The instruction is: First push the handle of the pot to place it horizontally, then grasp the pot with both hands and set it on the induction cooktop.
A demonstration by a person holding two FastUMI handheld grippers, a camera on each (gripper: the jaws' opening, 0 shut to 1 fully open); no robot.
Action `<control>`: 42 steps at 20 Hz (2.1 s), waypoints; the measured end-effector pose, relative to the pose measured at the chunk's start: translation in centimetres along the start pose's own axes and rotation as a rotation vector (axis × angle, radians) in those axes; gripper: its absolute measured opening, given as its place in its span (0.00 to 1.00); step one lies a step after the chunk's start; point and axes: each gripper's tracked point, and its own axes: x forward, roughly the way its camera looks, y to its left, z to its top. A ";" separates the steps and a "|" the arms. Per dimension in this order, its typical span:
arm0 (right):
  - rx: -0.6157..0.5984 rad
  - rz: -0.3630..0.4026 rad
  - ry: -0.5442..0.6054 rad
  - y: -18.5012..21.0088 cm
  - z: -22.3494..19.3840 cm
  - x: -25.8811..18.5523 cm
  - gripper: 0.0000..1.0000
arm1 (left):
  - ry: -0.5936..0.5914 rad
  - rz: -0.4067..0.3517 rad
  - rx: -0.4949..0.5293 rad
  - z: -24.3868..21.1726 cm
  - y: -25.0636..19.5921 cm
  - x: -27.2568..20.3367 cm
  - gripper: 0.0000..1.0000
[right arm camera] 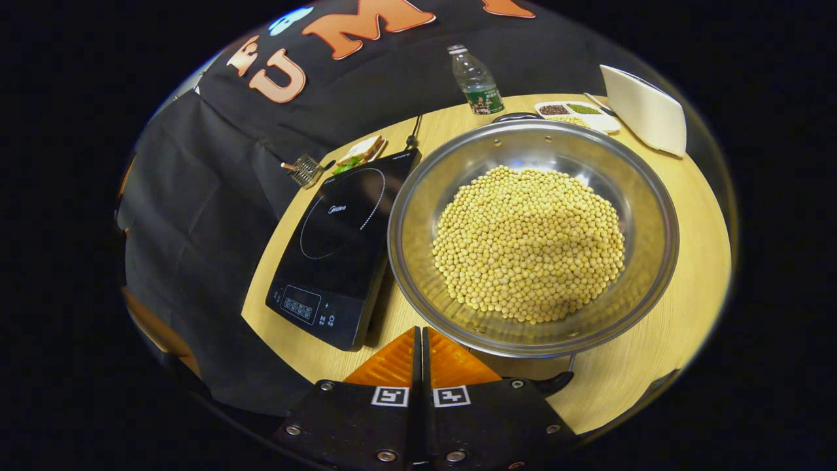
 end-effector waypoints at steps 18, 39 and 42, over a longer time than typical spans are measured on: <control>-0.004 -0.190 0.041 -8.1 -0.1 -3.2 0.00 | 0.021 -0.007 -0.001 -0.5 -0.8 0.6 0.98; 0.039 -0.369 0.069 -16.5 3.4 -5.8 0.00 | 0.027 -0.024 0.028 -0.6 -1.0 0.2 0.99; 0.071 -0.388 0.045 -17.5 4.2 -6.1 0.00 | 0.029 -0.031 0.023 -0.5 -1.2 0.2 0.99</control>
